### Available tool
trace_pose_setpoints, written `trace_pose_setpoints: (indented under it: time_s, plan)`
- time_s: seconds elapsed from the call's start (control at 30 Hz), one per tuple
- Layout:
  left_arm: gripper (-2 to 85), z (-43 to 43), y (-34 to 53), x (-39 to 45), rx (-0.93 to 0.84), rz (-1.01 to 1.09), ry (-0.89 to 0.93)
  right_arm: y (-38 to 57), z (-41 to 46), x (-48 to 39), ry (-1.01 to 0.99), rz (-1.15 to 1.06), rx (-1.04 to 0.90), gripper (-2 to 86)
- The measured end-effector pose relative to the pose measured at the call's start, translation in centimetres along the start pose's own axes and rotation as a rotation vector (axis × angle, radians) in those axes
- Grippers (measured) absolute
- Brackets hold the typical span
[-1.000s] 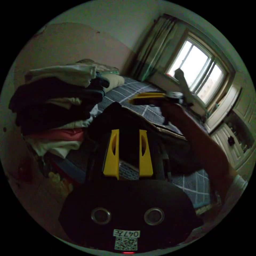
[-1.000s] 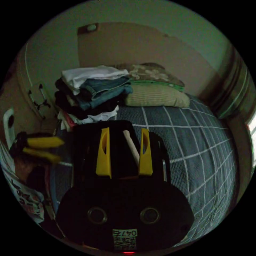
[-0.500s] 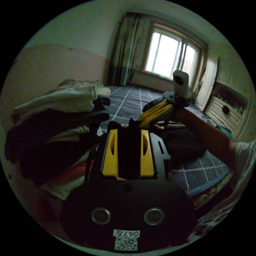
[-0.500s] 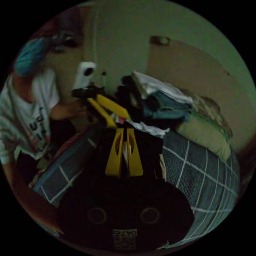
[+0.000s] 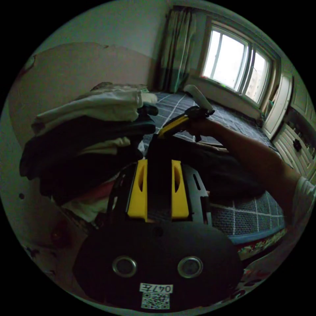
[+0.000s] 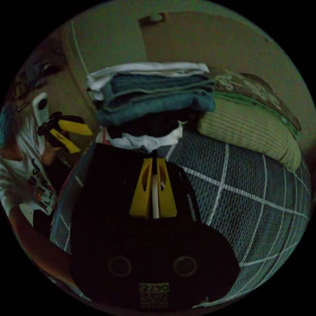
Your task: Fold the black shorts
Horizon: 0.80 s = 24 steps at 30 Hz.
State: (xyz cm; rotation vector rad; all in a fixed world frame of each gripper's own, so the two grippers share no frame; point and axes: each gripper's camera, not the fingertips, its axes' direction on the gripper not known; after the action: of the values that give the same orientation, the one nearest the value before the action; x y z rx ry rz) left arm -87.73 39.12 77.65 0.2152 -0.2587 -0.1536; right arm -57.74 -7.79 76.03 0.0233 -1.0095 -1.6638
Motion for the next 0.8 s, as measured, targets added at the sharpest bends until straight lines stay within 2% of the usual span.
trace_pose_setpoints:
  time_s: [0.13, 0.23, 0.3, 0.37, 0.47, 0.63, 0.73, 0.8]
  plan:
    - [10.6, 1.3, -0.6, -0.3, -0.053, 0.011, 0.014, 0.3, 0.6, 1.2, 0.046, 0.134, -0.008, 5.2]
    - [10.4, 1.0, -0.9, -0.6, -0.024, 0.014, 0.041, 1.0, -3.1, 0.0, 0.145, 0.195, 0.112, 8.4]
    - [10.0, 0.6, -1.0, -1.0, 0.002, -0.008, 0.045, 2.3, -8.1, -2.9, 0.307, 0.239, 0.264, 6.5]
    - [9.3, 0.3, -1.2, -1.3, 0.025, -0.031, 0.046, 3.4, -10.6, -6.0, 0.418, 0.233, 0.329, 4.6]
    - [8.4, 0.4, -1.4, -1.0, 0.036, -0.030, 0.062, 3.6, -10.5, -9.7, 0.489, 0.170, 0.254, 5.1]
    - [8.3, 1.6, -2.0, 1.0, 0.016, 0.009, 0.055, 0.6, -6.9, -8.4, 0.331, 0.162, 0.175, 7.2]
    - [8.2, 1.7, -2.5, 1.8, 0.036, 0.020, 0.033, -1.6, -3.5, -5.4, 0.195, 0.200, 0.066, 7.5]
    - [8.2, 1.6, -2.8, 2.1, 0.050, 0.025, 0.008, -1.9, -1.4, -3.5, 0.019, 0.261, 0.006, 6.5]
